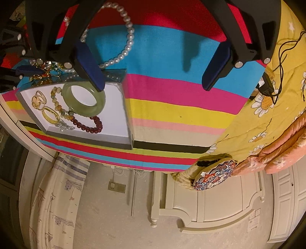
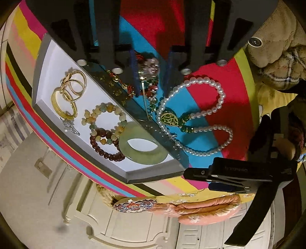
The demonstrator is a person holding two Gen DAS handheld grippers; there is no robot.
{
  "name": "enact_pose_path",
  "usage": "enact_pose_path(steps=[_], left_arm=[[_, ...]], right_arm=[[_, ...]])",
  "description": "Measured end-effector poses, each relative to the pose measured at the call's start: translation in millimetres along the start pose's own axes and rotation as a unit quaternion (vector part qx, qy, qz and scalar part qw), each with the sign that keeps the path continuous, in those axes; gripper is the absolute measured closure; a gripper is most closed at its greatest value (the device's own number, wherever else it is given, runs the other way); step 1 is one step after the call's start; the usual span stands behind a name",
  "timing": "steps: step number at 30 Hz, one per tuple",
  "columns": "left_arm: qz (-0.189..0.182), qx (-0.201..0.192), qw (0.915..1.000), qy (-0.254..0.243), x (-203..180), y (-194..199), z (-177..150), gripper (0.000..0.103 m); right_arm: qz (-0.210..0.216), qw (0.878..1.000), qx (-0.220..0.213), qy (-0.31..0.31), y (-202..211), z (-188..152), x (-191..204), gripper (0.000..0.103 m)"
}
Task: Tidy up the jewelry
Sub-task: 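Withdraw both grippers from the tray toward the remaining jewelry, then grasp the gold chain pin with the right gripper while the left reaches the red cord necklace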
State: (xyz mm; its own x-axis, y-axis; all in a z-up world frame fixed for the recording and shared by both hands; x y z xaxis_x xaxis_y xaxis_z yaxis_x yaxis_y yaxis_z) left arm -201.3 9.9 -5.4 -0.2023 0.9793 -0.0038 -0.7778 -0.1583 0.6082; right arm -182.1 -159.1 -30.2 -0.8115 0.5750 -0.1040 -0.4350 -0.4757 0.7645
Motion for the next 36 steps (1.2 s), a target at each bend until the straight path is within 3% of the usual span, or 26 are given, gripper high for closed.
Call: enact_pose_path(steps=[4,10,14,20,23,26,30,32,36], left_arm=[[-0.003,0.002,1.0000,0.002,0.8,0.0,0.0,0.003],[-0.013,0.010,0.9998,0.010,5.3,-2.4,1.4,0.003],[-0.017,0.012,0.9997,0.013,6.0,-2.6,1.7,0.003],[0.003,-0.019,0.9996,-0.020,-6.8,12.3,-1.6,0.003],[-0.024,-0.029,0.9985,-0.041,-24.2,27.1,-7.3,0.003],[-0.062,-0.045,0.9928,-0.092,-55.4,46.0,-13.7,0.003],[-0.121,-0.049,0.9784,-0.161,-97.7,62.5,-24.2,0.013],[-0.147,-0.039,0.9704,-0.187,-115.2,63.1,-31.0,0.026],[-0.160,-0.014,0.9620,-0.221,-136.2,52.4,-39.1,0.044]], right_arm=[[-0.006,1.000,-0.015,0.004,7.9,-3.9,2.3,0.090],[0.031,0.994,-0.065,-0.081,38.3,-16.5,-25.0,0.090],[0.056,0.983,-0.099,-0.143,60.1,-33.5,-45.7,0.090],[0.055,0.972,-0.120,-0.193,81.4,-57.7,-64.2,0.090],[0.053,0.967,-0.121,-0.216,84.9,-70.8,-70.8,0.090],[0.048,0.963,-0.126,-0.235,89.6,-83.1,-78.7,0.090],[0.046,0.959,-0.133,-0.244,96.0,-90.5,-83.0,0.090],[0.047,0.959,-0.134,-0.244,96.0,-91.5,-83.0,0.090],[0.049,0.959,-0.136,-0.244,95.5,-93.5,-82.7,0.090]])
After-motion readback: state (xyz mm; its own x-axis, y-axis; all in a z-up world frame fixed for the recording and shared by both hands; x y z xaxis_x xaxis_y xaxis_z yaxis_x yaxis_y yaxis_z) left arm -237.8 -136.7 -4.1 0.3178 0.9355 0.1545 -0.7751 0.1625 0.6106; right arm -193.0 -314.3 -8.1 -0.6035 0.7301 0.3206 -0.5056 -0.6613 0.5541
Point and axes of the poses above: each gripper's, at about its wrist camera, not at the fingertips, and y roughly against the way its jaws point, x to its left, z to its top, the point moved 1 cm from there along -y, roughly the way its jaws point, and after that the axes turned 6 degrees about z, right-handed, at the moved point
